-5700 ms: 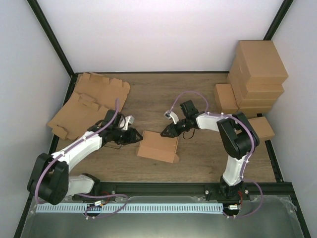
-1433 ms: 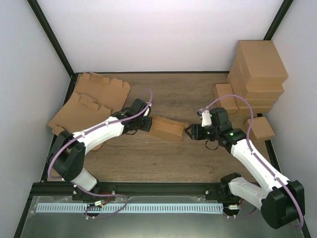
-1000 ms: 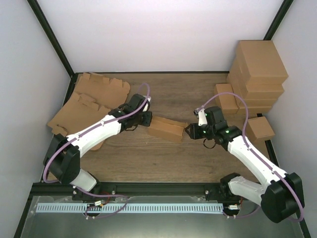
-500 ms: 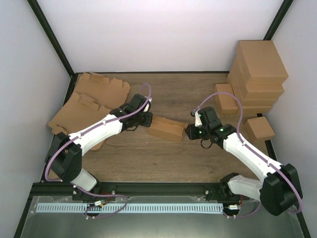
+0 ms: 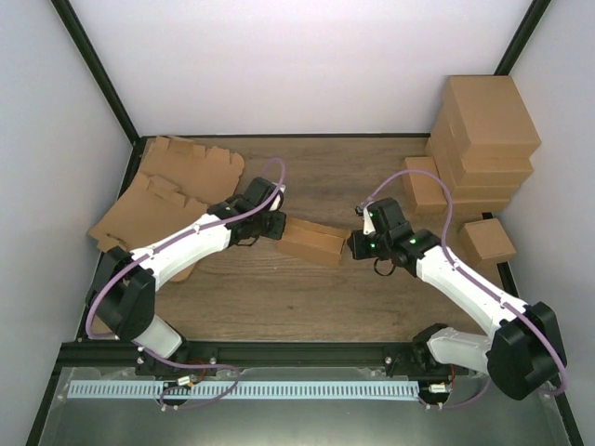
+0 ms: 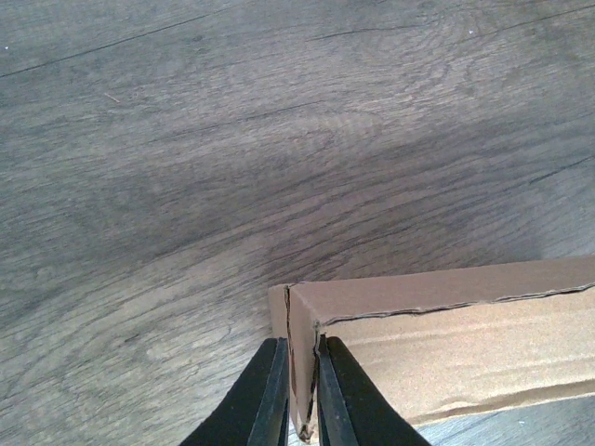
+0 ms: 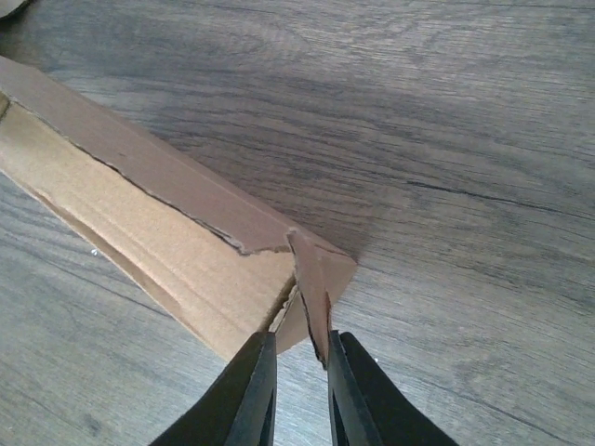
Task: Fold the paper box
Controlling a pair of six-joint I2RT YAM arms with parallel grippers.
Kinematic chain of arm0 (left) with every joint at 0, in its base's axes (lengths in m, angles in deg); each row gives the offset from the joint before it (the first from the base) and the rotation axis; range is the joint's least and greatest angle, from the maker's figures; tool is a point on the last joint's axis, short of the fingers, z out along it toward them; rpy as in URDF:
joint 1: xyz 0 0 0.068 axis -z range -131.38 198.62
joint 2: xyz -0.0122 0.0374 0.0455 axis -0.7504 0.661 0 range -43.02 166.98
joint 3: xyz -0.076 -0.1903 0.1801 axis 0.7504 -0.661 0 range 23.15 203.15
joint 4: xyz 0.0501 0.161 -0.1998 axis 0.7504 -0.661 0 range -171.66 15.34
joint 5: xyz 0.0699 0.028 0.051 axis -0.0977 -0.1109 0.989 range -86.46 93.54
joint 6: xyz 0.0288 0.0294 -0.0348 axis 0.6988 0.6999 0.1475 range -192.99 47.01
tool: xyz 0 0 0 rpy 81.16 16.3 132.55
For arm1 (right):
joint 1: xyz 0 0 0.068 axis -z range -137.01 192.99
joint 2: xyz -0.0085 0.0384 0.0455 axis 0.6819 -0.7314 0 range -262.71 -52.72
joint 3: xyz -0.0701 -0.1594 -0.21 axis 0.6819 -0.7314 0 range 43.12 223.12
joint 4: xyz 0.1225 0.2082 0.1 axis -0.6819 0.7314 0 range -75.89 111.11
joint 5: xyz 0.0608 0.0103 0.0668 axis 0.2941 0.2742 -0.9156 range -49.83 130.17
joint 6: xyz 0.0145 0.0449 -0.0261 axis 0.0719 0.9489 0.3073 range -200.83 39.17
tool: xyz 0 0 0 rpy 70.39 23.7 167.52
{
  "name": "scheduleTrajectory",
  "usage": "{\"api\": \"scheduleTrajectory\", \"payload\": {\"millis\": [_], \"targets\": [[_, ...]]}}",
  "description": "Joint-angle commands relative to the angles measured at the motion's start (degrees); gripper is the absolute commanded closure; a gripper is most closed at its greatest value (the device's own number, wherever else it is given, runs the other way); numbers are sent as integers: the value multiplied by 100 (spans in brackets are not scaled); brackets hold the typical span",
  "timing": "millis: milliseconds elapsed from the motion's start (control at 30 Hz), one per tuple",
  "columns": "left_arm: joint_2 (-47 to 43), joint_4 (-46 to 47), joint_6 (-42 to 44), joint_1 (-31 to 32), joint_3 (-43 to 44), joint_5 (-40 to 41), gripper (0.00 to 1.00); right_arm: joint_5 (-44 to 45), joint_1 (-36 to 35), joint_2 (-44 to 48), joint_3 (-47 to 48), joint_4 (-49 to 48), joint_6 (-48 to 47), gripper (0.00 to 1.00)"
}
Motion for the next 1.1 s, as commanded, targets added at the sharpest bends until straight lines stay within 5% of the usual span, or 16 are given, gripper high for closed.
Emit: {"api": "scheduleTrajectory", "payload": {"millis": [0,467,600,1067], "targets": [[80,-21,13,0,36,79,89,261,-65,-95,288,41,124,83],[100,-56,-87,8,-30,15,96,172,-163,-331,387,-110,239,89],[90,-55,-160,8,-53,-24,96,182,-198,-376,429,-143,285,99],[65,3,-265,82,-219,-39,96,188,-227,-442,458,-137,702,99]]}}
